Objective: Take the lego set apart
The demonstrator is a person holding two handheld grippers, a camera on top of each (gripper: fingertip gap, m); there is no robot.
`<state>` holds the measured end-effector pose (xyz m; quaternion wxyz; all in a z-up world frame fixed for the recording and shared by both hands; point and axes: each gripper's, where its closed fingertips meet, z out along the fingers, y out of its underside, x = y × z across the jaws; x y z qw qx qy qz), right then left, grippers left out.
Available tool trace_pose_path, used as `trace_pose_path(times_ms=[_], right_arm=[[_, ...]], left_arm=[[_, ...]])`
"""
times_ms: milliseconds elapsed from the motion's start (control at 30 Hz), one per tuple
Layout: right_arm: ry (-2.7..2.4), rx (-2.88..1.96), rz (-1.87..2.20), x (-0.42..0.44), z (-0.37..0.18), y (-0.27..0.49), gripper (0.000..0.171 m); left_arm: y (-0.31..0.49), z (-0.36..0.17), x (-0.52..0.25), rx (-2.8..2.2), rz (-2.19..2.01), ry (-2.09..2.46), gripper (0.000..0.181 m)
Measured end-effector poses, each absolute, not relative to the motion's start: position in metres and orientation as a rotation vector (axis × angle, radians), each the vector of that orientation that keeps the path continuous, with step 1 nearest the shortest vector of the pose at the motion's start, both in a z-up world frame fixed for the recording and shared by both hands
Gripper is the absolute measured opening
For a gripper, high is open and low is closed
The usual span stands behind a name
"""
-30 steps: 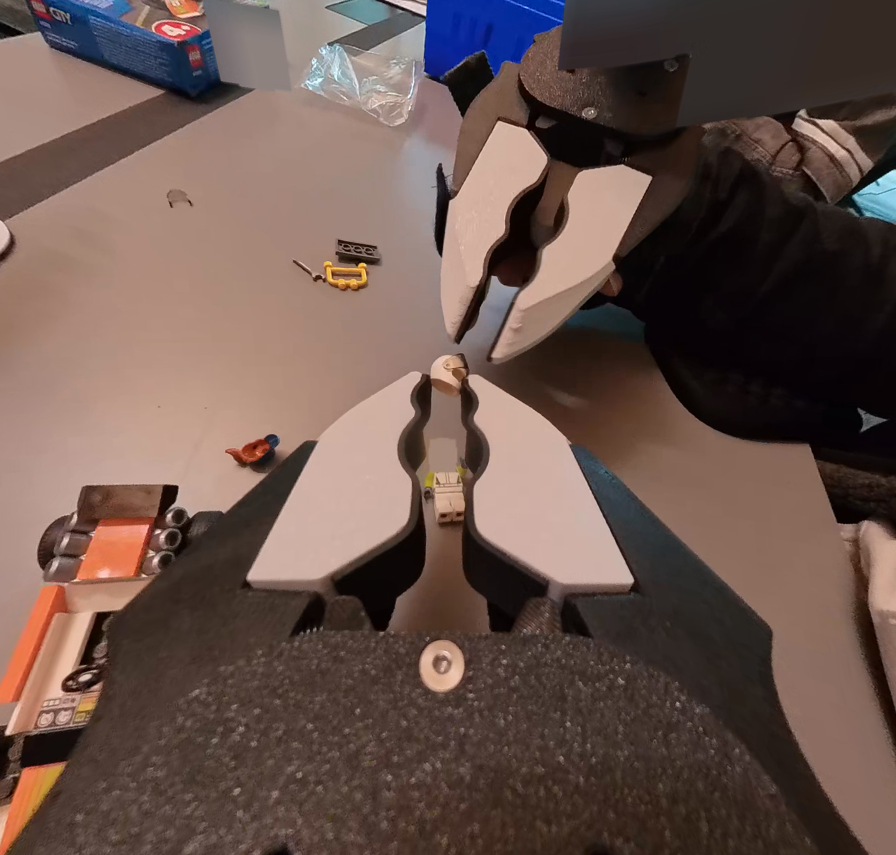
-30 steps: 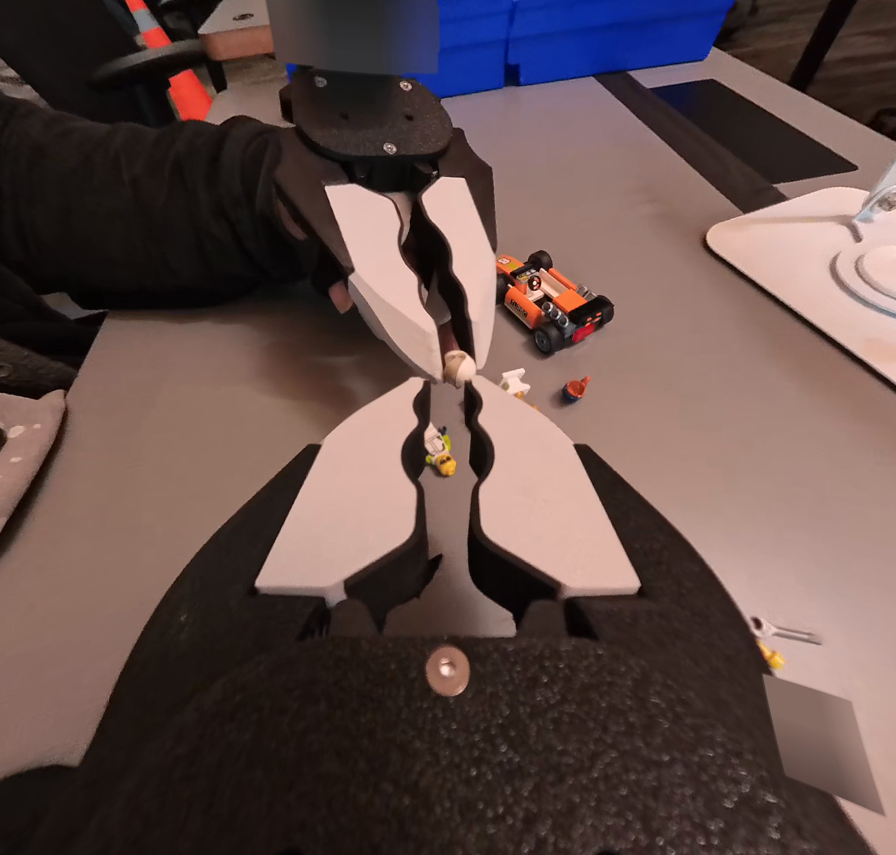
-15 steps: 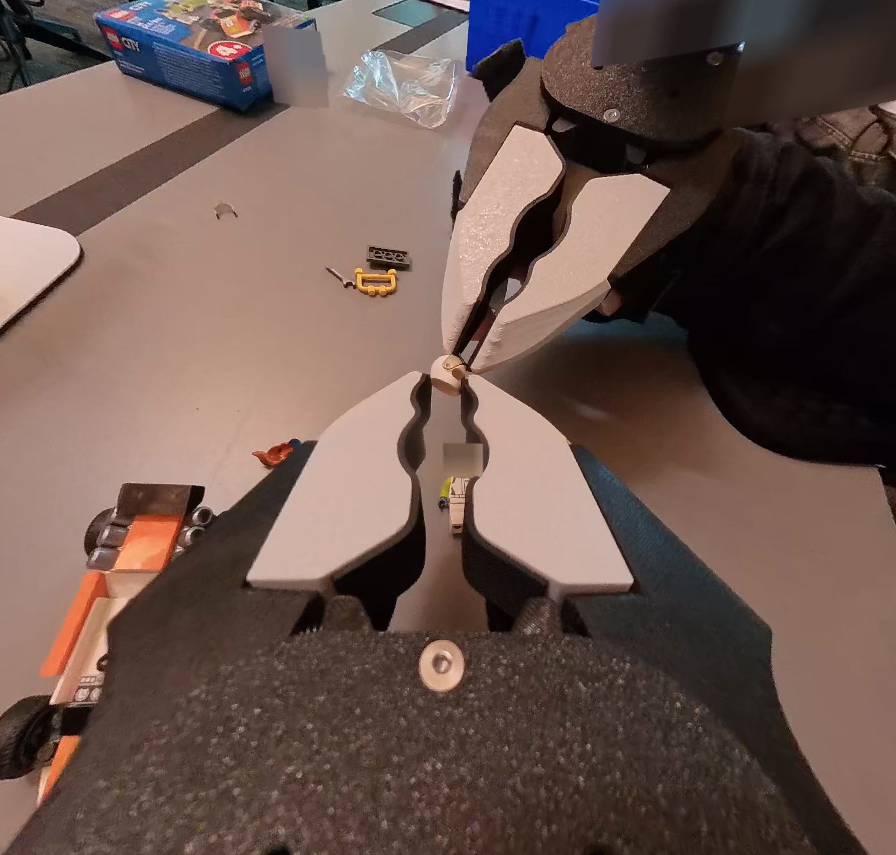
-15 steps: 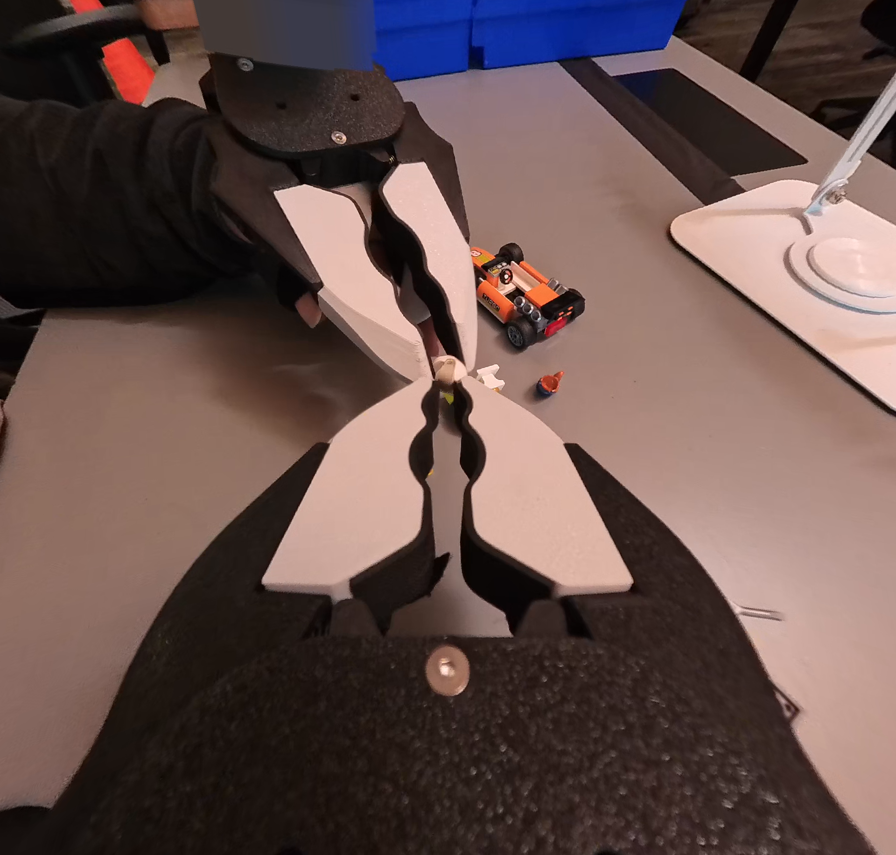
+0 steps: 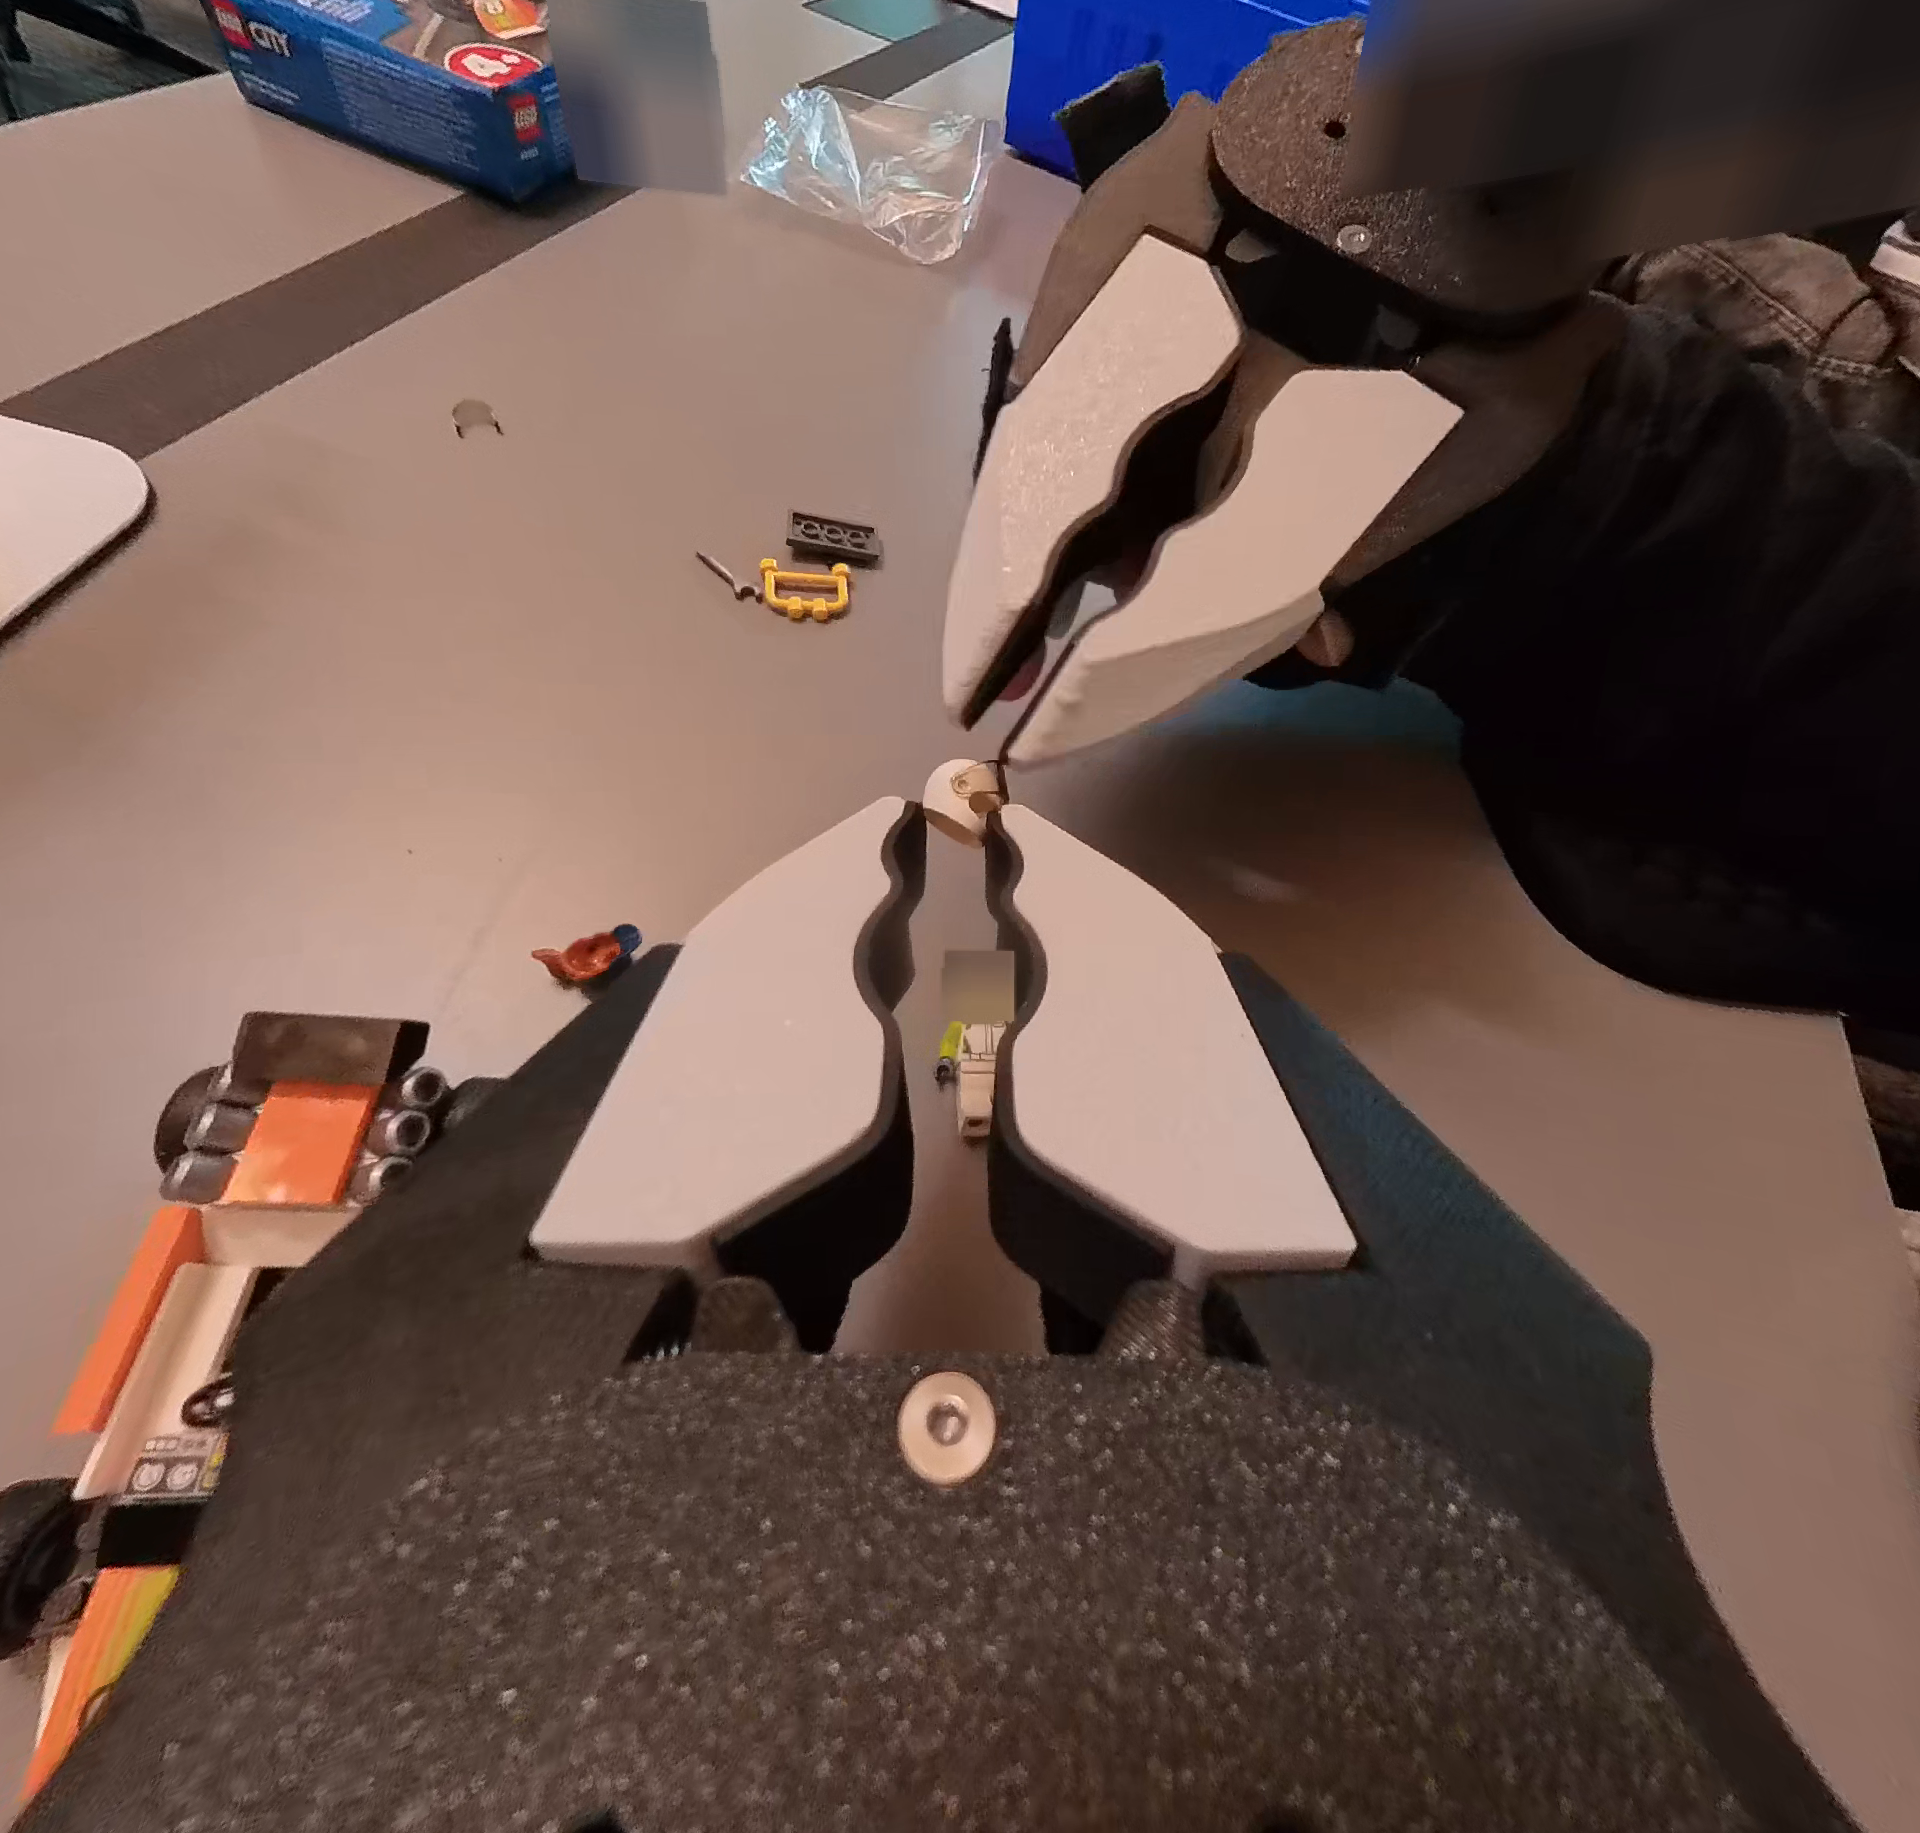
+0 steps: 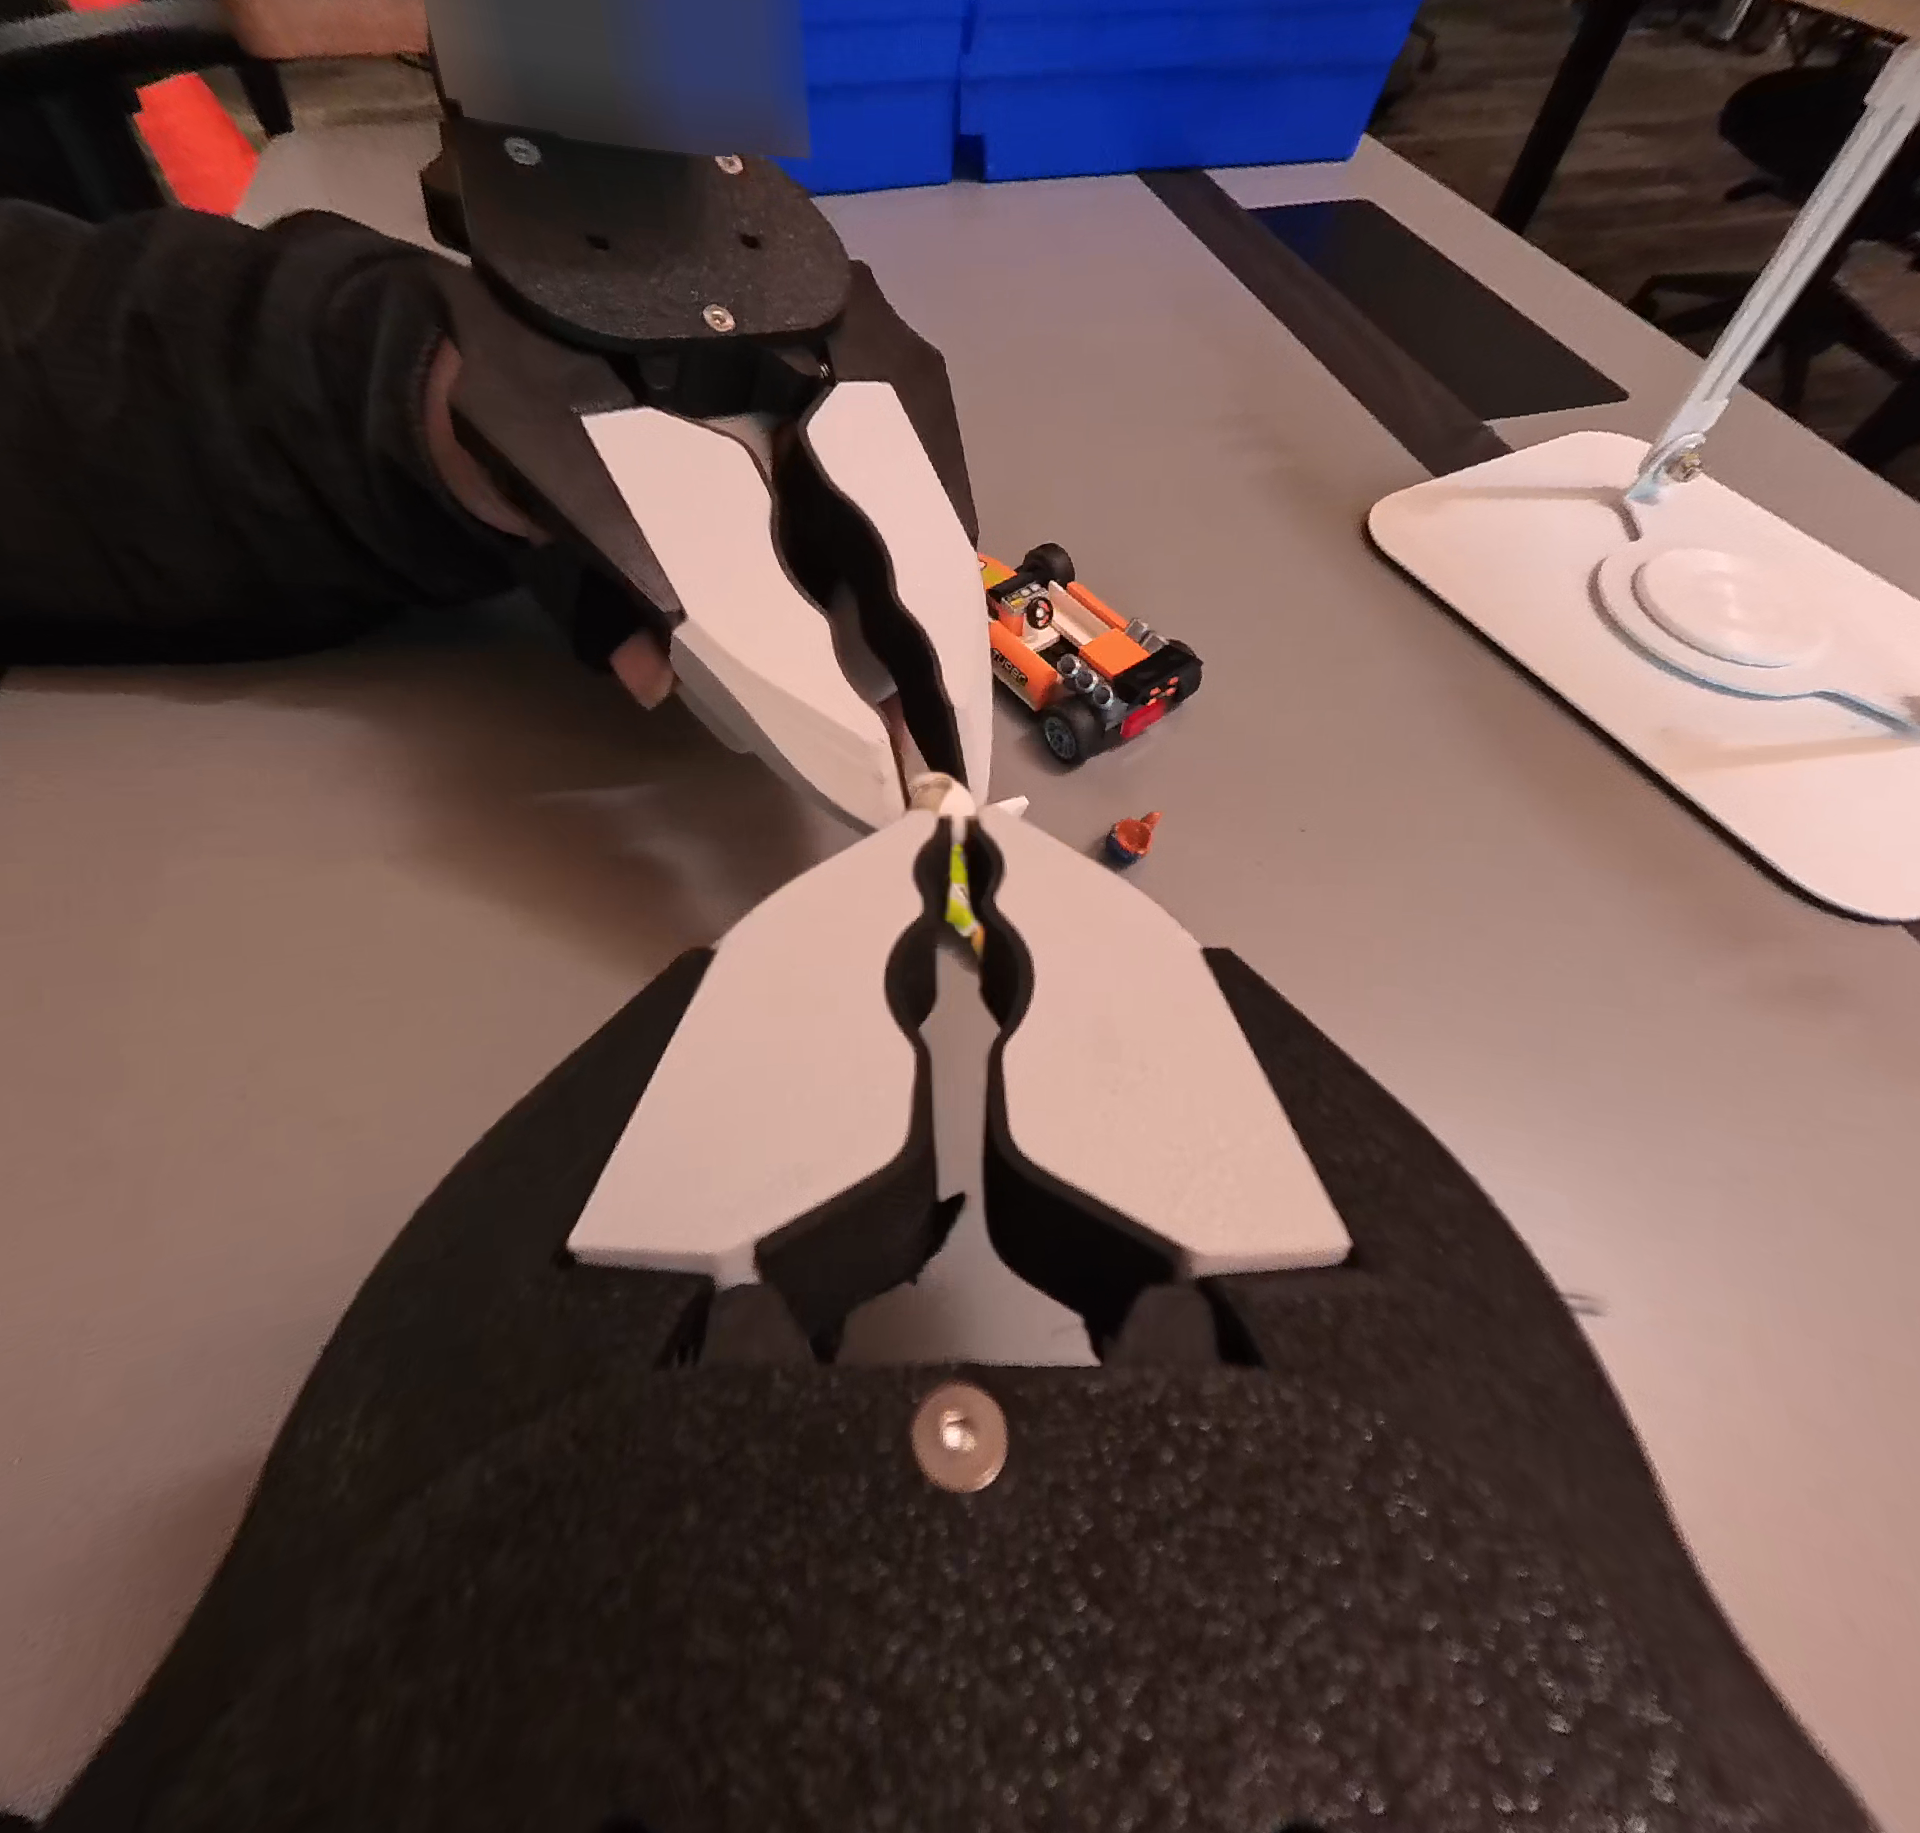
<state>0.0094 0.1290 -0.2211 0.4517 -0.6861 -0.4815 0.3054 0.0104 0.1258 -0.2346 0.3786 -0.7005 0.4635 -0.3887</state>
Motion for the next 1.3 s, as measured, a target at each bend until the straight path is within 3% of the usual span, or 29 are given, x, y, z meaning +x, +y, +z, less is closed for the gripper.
trace_pose_path(times_ms=[133,233,667,967,1300], right_arm=[[-1.207,-1.708,0.789,0.008,-0.223,0.125,0.018],[-1.207,-1.718,0.769,0.007,-0.226,0.127,0.018],[-1.171,-1.685,0.845,0.017,-0.217,0.125,0.000],[-1.243,-1.636,1.067,0.008,-0.215,0.100,0.023],[-1.406,-1.606,1.203,0.001,-0.220,0.069,0.010]], left_arm=[[0.128,-0.235,0.012,-1.781,-0.928,1.186,0.011],[0.127,-0.235,0.012,-1.771,-0.893,1.207,0.011],[0.113,-0.224,0.014,-1.664,-0.964,1.274,0.011],[0.091,-0.225,0.015,-1.553,-1.043,1.421,0.011],[0.067,-0.228,0.007,-1.467,-1.130,1.586,0.011]])
